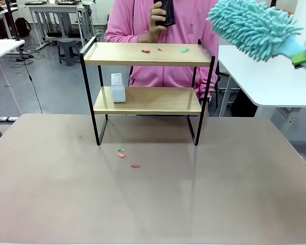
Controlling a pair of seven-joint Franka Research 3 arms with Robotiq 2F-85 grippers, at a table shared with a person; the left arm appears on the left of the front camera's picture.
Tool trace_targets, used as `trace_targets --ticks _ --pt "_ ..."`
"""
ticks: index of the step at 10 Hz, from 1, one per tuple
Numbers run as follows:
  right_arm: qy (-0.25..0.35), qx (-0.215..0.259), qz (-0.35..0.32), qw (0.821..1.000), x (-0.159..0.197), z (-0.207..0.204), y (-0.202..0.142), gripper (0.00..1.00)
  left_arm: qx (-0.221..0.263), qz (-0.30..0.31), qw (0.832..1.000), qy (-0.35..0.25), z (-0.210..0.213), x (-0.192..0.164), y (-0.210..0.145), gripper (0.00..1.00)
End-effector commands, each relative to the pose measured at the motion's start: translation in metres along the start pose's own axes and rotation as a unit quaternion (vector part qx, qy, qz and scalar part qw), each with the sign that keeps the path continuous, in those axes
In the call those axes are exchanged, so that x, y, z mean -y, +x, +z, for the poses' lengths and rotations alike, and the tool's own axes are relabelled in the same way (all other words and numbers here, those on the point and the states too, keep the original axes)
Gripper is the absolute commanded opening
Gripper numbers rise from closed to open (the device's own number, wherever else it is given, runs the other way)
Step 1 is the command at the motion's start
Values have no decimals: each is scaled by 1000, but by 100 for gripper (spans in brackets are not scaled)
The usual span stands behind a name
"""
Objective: Clean the shelf.
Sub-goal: Clean the remaining tier of the Shelf with the Duster once objects are removed.
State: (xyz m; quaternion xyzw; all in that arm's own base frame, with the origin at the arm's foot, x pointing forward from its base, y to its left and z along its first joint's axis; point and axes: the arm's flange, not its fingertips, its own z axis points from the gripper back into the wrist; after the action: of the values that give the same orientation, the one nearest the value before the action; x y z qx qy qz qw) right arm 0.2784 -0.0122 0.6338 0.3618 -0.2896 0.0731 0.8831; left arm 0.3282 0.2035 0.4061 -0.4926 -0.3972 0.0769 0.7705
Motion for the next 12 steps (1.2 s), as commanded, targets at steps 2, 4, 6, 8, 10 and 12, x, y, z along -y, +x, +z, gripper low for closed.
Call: trace_targets --ticks 2,4,6,8,10,12 --pt "-89 8 -29 996 -22 -33 29 13 12 -9 1000 -8 -2 0 -3 100" --pt "-122 -9 -13 992 -35 -69 56 13 12 -9 1000 -8 -2 0 -3 100" --pt "-146 14 13 989 -53 -99 72 0 12 -9 1000 -8 -2 0 -3 100" --pt "-167 22 23 986 -70 -123 83 0 12 -9 1000 -8 -2 0 -3 100" --pt "-177 17 39 983 -85 -147 82 0 12 -9 1000 -8 -2 0 -3 100" --pt "-177 9 42 983 -91 -166 78 0 12 -9 1000 -8 -2 0 -3 100"
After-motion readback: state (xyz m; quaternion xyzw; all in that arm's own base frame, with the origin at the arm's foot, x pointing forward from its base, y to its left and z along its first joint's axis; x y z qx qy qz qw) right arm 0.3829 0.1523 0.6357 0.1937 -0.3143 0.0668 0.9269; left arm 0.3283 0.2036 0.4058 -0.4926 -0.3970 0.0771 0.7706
